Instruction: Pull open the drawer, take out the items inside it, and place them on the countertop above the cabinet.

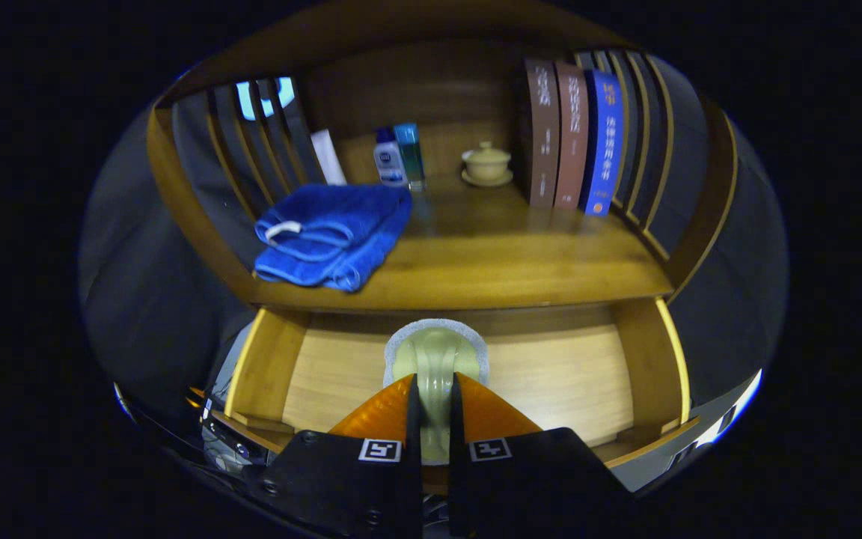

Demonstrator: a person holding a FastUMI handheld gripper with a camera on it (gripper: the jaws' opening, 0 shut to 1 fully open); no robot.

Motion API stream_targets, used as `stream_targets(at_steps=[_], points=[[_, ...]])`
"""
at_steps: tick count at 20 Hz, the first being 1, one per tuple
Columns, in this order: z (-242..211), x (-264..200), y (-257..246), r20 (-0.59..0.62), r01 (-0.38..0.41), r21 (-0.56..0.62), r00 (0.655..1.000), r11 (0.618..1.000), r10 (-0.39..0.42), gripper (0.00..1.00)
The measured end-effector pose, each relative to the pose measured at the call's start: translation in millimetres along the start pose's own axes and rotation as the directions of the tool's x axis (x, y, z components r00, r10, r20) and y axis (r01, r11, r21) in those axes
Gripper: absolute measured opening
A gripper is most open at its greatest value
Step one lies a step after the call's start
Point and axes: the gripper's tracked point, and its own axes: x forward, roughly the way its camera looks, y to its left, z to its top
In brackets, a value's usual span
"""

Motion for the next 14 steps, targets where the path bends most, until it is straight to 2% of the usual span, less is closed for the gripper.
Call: stream_targets(at_steps=[5, 7, 10, 14], points=[[76.0, -3.4, 3.3, 0.122, 0.002, 0.005, 0.993, 1.0, -0.003, 0.18], [105.3, 12.1, 0.9, 0.142, 0.009, 0.0, 0.99, 1.0, -0.009, 0.18], [129.3, 46.6, -2.1, 0.113, 0.021, 0.006, 0.993, 1.0, -0.021, 0.18], [138.7, 93.9, -9.0, 0.047, 0.033, 0.024, 0.998, 0.999, -0.034, 0.18]])
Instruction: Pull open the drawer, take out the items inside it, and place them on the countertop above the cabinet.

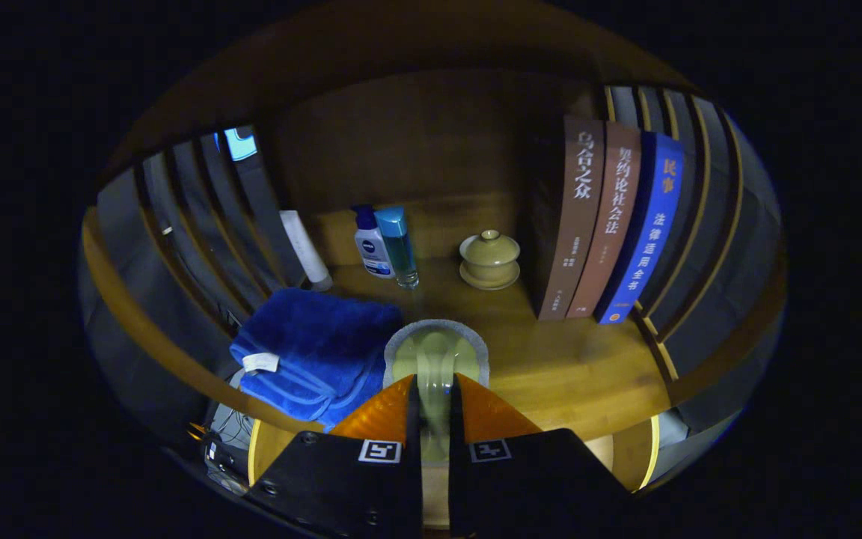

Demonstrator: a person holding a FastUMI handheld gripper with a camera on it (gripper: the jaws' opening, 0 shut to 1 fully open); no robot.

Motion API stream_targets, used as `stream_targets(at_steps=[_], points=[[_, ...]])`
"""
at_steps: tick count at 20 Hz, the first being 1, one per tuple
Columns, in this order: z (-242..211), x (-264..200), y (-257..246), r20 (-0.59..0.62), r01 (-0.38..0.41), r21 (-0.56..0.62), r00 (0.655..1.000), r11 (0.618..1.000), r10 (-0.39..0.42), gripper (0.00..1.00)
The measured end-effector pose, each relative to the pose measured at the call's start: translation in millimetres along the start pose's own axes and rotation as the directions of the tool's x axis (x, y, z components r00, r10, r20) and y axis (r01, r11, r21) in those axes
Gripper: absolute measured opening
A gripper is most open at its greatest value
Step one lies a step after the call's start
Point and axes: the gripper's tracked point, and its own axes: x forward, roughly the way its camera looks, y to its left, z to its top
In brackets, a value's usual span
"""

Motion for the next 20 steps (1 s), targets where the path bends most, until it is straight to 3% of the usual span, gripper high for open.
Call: stream_targets(at_steps=[7, 9, 14, 20], points=[[-2.9, 36.7, -8.8, -0.061, 0.046, -0.013, 0.997, 0.999, -0.047, 0.21], [2.6, 37.7, -3.8, -0.035, 0.033, -0.016, 0.999, 0.999, -0.033, 0.29], [7.3, 26.7, 0.8, -0.008, 0.028, -0.021, 1.0, 0.999, -0.028, 0.97], [-9.7, -14.8, 6.5, 0.061, 0.013, -0.009, 0.998, 1.0, -0.012, 0.98]])
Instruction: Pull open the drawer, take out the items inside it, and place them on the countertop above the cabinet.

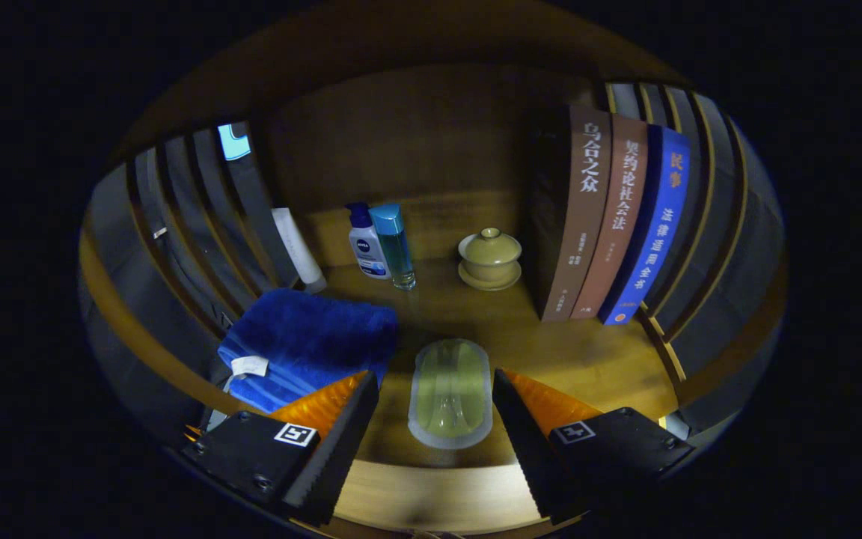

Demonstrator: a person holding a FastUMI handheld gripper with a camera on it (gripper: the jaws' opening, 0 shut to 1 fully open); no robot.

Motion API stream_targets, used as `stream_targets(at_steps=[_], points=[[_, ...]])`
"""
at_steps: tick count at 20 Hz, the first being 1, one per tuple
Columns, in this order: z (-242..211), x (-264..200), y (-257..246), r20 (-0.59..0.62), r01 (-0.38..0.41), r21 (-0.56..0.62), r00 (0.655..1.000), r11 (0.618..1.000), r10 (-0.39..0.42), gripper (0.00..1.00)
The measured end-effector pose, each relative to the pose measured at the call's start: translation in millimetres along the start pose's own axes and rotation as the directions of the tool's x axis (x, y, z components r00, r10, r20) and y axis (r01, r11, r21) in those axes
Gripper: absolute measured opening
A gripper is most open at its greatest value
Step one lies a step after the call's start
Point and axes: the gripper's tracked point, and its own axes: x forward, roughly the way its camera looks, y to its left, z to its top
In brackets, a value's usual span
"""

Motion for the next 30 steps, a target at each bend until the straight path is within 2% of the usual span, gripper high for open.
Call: stream_targets(at_steps=[5, 9, 14, 16, 21, 30], points=[[-29.1, -75.9, 6.3, 0.174, -0.003, -0.01, 0.985, 1.0, 0.005, 0.99], [-66.6, -147.9, 11.7, 0.33, -0.041, 0.025, 0.944, 0.999, 0.03, 1.0], [-136.7, -198.1, 6.1, 0.429, -0.041, 0.042, 0.903, 0.998, 0.019, 0.99], [-165.3, -204.8, 1.8, 0.444, -0.019, 0.034, 0.896, 0.999, 0.002, 0.99], [-225.8, -201.0, 2.1, 0.423, -0.016, 0.021, 0.906, 1.0, 0.005, 0.99], [-270.6, -155.6, -18.0, 0.388, 0.037, 0.044, 0.92, 0.998, -0.051, 0.99]])
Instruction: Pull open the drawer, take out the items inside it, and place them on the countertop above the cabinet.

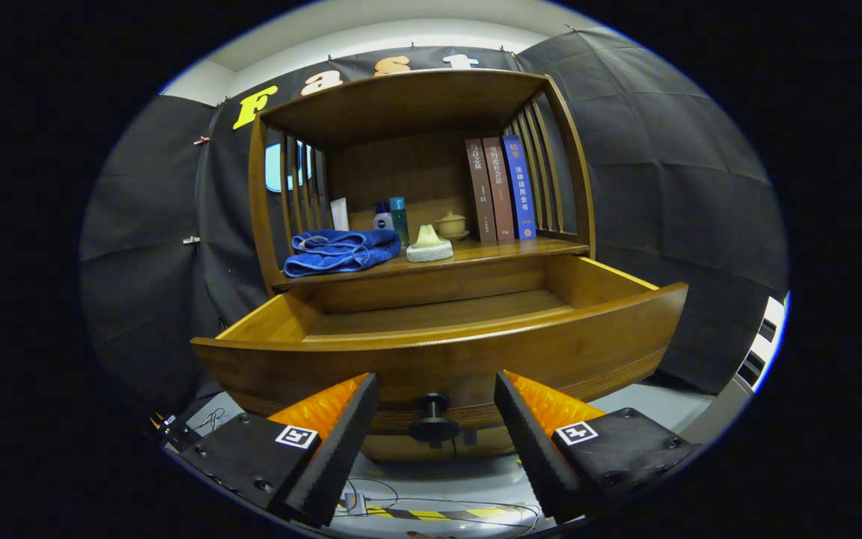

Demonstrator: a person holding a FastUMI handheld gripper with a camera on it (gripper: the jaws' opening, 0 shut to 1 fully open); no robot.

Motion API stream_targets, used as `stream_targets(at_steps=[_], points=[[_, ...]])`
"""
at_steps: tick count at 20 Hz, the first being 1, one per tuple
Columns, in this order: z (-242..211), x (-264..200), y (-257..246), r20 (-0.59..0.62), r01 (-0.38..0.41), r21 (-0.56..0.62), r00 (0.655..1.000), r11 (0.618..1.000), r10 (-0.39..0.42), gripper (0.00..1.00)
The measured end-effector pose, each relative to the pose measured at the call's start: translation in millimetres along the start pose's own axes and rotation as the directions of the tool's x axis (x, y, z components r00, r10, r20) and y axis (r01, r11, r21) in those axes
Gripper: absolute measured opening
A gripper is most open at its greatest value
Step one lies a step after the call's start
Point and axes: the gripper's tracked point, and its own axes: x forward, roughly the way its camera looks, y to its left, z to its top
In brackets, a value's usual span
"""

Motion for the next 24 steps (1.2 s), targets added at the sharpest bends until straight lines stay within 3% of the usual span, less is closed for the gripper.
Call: stream_targets(at_steps=[10, 24], points=[[4.8, 33.5, 4.5, 0.024, 0.001, -0.023, 1.0, 1.0, -0.001, 0.99], [37.8, 150.6, 6.4, 0.024, -0.015, -0.019, 1.0, 1.0, 0.016, 1.0]])
